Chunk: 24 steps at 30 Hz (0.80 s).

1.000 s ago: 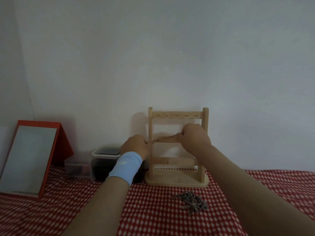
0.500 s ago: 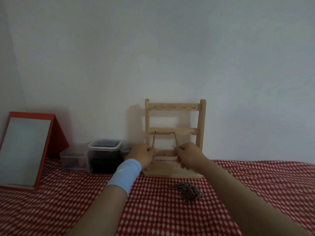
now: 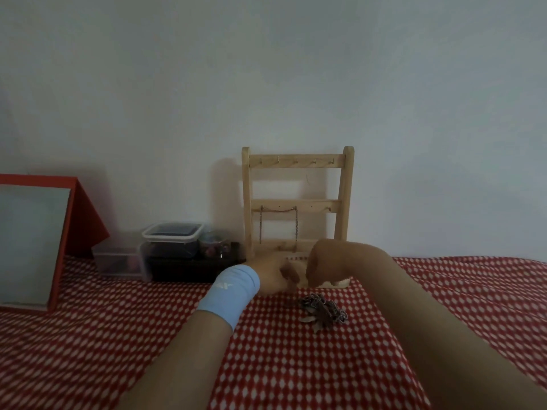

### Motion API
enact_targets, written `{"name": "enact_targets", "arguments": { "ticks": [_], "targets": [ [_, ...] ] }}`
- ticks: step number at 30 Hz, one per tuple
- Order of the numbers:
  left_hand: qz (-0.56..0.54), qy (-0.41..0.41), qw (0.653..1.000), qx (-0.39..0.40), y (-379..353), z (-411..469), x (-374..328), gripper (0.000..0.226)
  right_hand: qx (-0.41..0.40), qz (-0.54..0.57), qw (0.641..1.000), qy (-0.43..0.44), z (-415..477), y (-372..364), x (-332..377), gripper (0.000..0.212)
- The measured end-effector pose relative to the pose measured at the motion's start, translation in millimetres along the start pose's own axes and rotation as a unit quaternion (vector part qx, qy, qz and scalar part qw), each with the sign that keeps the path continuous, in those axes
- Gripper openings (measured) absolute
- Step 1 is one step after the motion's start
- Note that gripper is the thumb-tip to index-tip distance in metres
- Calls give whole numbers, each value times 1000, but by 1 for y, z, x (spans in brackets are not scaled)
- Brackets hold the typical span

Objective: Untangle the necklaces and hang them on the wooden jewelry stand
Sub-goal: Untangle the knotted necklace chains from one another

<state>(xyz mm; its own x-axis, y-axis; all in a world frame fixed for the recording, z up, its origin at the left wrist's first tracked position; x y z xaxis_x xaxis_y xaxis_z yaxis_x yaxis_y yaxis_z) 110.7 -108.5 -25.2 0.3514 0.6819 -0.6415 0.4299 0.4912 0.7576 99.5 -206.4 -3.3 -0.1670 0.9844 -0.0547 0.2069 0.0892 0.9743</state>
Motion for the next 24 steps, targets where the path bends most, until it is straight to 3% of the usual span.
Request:
{"name": "enact_targets", "arguments": {
  "ticks": [3,9,14,17,20,24],
  "targets": [
    [59,22,998,20,-19,9,15,34,11,-12,999,33,9,-22,6,33],
    [24,-9,999,-23,-17,10,26,19,23,18,997,74,17,-37,7,33],
    [-146,-40,986,-67,4,3,20,20,17,90,991,93,15,-30,12,26],
    [-248,-44,964,-82,16,1,15,19,-40,167,979,105,11,-14,13,15],
    [-370,-24,925,-81,24,3,17,16,-56,248,960,118,8,-3,12,19],
    [-417,-48,904,-80,35,-4,7,15,-54,325,932,151,5,1,20,17]
  ]
}}
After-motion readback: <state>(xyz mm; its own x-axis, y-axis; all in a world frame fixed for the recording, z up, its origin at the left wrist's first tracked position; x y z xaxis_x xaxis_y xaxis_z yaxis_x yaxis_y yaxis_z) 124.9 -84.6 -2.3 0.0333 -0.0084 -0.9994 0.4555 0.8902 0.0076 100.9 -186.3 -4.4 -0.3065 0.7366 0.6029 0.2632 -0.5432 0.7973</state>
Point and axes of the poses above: each hand's wrist, its own z-axis towards the middle knuckle, its own y-axis out of the back of the hand, x = y × z, the point moved 10 cm from there along z, towards the middle knuckle, and after that the axes turned 15 degrees about -z, right-handed, at the moved point
